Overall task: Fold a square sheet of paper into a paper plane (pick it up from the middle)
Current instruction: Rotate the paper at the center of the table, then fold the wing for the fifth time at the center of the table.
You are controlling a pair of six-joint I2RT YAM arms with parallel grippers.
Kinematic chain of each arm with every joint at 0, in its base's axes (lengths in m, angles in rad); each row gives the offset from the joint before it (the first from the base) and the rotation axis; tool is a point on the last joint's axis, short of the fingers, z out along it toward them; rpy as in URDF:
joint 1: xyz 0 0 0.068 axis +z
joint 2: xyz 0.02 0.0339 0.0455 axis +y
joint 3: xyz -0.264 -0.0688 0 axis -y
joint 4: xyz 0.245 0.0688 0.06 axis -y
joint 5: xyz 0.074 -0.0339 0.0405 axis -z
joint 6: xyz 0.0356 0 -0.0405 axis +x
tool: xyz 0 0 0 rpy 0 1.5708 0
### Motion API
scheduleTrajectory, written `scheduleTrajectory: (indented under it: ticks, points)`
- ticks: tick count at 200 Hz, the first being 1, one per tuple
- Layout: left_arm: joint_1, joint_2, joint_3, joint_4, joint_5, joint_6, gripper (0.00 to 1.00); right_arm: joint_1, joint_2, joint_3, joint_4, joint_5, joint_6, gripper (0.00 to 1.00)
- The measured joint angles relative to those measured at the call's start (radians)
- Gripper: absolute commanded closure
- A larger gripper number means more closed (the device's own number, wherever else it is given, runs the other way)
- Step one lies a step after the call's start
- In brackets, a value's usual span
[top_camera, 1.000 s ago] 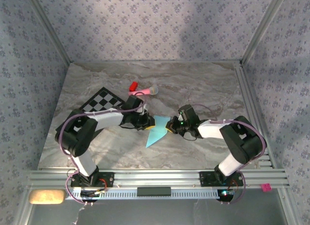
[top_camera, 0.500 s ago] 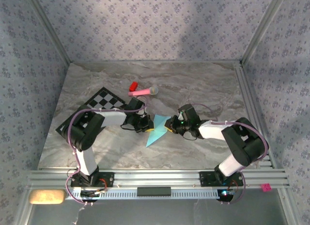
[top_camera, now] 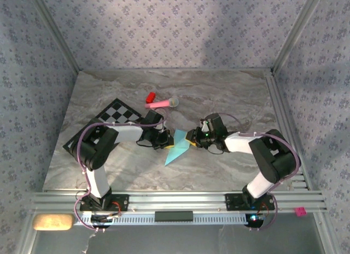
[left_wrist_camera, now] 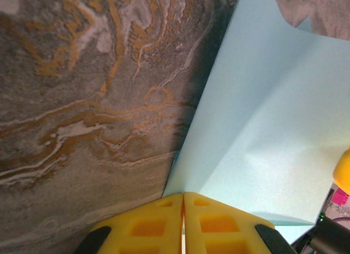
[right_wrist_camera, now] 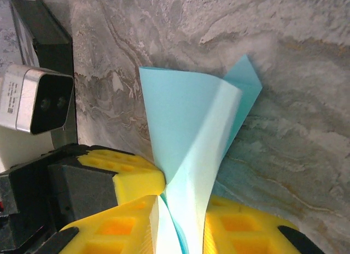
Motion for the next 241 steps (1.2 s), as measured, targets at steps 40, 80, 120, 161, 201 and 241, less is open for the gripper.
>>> scheduleTrajectory:
  ticks: [40,80,120,161,201,241]
  points:
    - [0.0,0.0,0.0,0.0,-0.001,0.0,0.89,-0.015,0.038,0.017,-0.006,-0.017,-0.007,0.75]
    - [0.0,0.0,0.0,0.001,-0.004,0.0,0.88,-0.026,0.069,0.024,-0.007,-0.029,-0.007,0.83]
    - [0.0,-0.002,0.0,0.005,-0.004,0.0,0.85,-0.028,0.087,0.026,-0.007,-0.036,-0.006,0.93]
    - [-0.001,-0.069,-0.036,0.033,-0.039,0.015,0.57,-0.029,0.081,0.024,-0.006,-0.028,0.01,1.0]
    - [-0.033,-0.249,-0.111,0.037,-0.179,0.09,0.54,-0.025,0.011,-0.008,0.006,0.005,0.069,1.0]
    - [-0.236,-0.352,-0.114,-0.025,-0.408,0.261,0.53,-0.009,-0.016,0.001,-0.007,0.019,0.091,1.0]
